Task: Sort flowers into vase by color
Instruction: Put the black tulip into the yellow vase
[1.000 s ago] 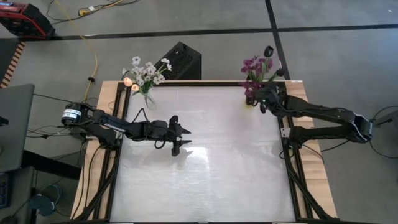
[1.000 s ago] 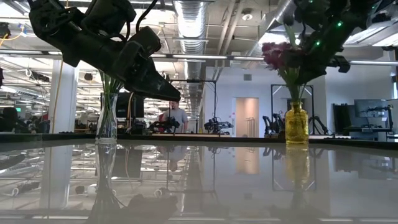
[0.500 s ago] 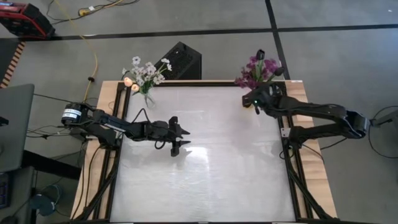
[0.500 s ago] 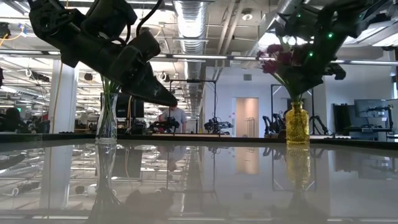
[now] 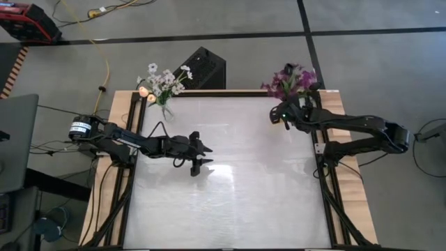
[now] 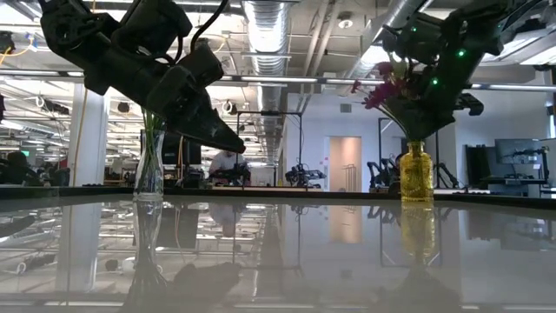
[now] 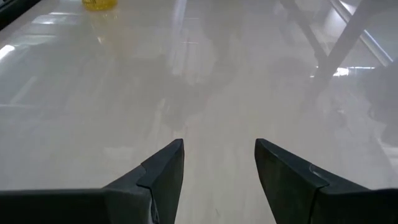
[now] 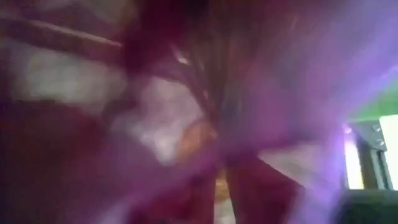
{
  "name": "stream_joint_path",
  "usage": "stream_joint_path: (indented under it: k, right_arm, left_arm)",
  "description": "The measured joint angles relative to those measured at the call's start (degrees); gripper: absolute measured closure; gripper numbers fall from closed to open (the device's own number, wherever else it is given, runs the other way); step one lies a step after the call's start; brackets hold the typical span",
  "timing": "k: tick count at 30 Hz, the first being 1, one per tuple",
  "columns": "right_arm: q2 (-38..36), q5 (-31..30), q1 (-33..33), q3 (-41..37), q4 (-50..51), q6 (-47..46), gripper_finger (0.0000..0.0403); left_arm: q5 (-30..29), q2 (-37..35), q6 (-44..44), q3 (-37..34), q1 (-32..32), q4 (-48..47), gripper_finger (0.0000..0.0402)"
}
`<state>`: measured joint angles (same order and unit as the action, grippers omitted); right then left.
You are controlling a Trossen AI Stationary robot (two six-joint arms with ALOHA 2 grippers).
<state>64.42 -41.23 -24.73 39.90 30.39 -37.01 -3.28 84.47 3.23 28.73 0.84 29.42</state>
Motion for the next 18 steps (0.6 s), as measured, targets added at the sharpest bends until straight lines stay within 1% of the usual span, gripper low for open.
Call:
stream_joint_path:
  k: [6,9,13,18]
  right_arm:
    - [-1.4,0.2,0.0,0.0,3.0,0.1,0.0314]
    - [-2.3,1.7,0.0,0.0,4.8,0.1,0.0298]
    - [-4.2,5.9,0.0,0.0,6.3,2.4,0.0282]
    - [-7.9,13.2,0.0,0.0,6.7,6.8,0.0277]
  left_arm:
    - [0.0,0.0,0.0,0.0,0.0,-0.7,0.0216]
    - [0.0,0.0,0.0,0.0,0.0,-0.7,0.0216]
    - [0.0,0.0,0.0,0.0,0.0,-0.6,0.0217]
    - [0.0,0.0,0.3,0.0,0.0,-0.6,0.0217]
